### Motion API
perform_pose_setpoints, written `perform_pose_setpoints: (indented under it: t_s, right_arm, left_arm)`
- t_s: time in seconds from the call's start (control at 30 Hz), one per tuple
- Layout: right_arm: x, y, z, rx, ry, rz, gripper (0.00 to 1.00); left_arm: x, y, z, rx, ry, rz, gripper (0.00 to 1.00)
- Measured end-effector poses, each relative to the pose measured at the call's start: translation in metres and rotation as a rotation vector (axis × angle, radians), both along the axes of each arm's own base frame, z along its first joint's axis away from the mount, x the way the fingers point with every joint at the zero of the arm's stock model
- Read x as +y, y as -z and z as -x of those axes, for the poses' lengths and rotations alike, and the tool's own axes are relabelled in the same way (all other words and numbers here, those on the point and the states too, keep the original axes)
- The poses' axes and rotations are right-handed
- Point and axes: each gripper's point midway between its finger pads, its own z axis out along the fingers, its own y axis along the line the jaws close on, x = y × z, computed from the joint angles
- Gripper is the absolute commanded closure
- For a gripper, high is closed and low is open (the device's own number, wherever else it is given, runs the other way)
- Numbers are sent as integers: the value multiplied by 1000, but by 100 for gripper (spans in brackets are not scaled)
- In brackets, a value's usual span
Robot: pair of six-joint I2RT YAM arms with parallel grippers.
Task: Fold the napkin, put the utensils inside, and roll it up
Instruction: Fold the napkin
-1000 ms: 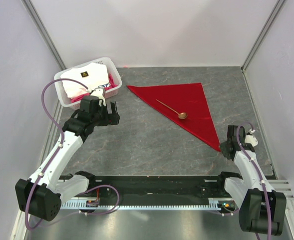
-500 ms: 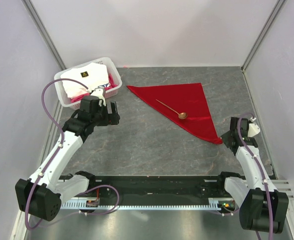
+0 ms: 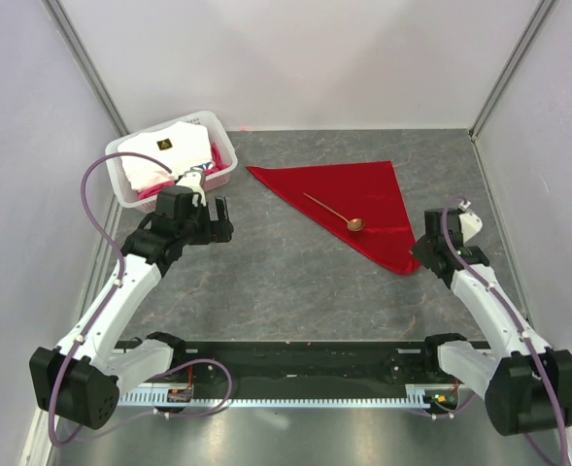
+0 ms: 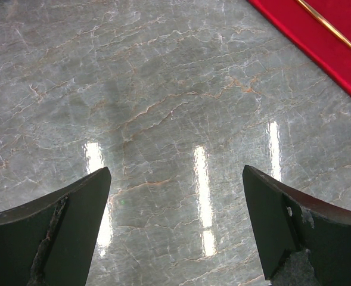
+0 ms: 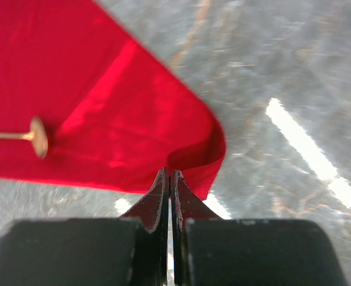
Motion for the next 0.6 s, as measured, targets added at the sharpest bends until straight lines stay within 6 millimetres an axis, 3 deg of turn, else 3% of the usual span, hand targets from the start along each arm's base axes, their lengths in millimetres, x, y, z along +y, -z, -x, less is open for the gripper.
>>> perform_pose_setpoints:
  t_s: [0.27,0.6]
  right_arm:
    - [48,-9,-41,-8,-143,58,100]
    - [128,-17,-106,-80,-306,58,100]
  left_arm:
    - [0,0,0,0,0,0,0]
    - [0,0,0,1,-1,-1,0]
